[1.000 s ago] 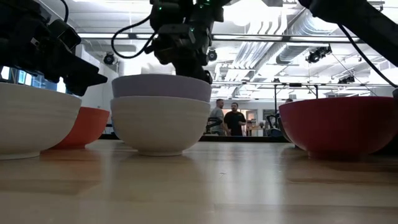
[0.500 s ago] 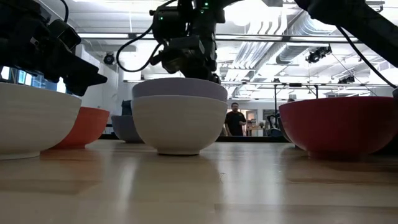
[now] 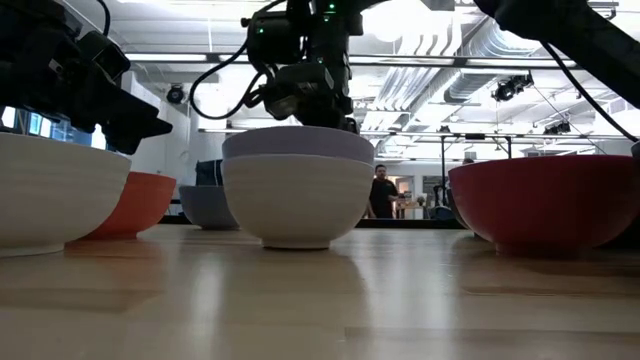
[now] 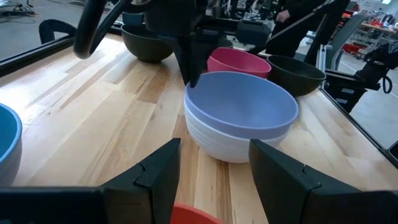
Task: Nest bowls inside each other
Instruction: Stack the purple bowl on top of the left white bowl, then stack the blue bowl on top of the purple bowl
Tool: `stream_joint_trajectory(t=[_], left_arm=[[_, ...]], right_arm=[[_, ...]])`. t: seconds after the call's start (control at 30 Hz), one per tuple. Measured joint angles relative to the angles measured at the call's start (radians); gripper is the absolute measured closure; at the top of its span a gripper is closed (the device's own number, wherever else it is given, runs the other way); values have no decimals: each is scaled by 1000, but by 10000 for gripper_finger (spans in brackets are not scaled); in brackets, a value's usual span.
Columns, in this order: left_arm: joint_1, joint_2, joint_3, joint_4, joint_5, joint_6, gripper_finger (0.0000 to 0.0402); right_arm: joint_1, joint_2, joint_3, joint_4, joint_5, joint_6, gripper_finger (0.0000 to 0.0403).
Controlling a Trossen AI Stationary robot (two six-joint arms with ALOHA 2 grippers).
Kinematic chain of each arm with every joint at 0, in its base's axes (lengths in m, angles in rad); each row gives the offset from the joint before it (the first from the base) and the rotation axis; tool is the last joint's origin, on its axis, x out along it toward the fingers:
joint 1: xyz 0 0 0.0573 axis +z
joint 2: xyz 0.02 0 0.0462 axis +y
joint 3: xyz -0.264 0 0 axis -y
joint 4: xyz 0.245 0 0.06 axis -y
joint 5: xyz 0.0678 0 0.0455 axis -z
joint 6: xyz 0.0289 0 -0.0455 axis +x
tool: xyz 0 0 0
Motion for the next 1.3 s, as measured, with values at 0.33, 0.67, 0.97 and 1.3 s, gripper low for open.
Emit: stream_joint_trajectory(t=[0.33,0.67,0.97,1.3], left_arm=[[0,0,0,0,-3,28,222],[0,0,0,-1,-182,40,222],[3,8,107,-207,-375,109,222],[43,99,281,-215,-685,-68,222]], right_arm=[[-1,-8,67,11,-15,-69,287],[-22,-135,95,-10,-44,-286,282],[-70,-386,95,69,-83,-473,282],[-95,-634,95,245,-141,-524,282]])
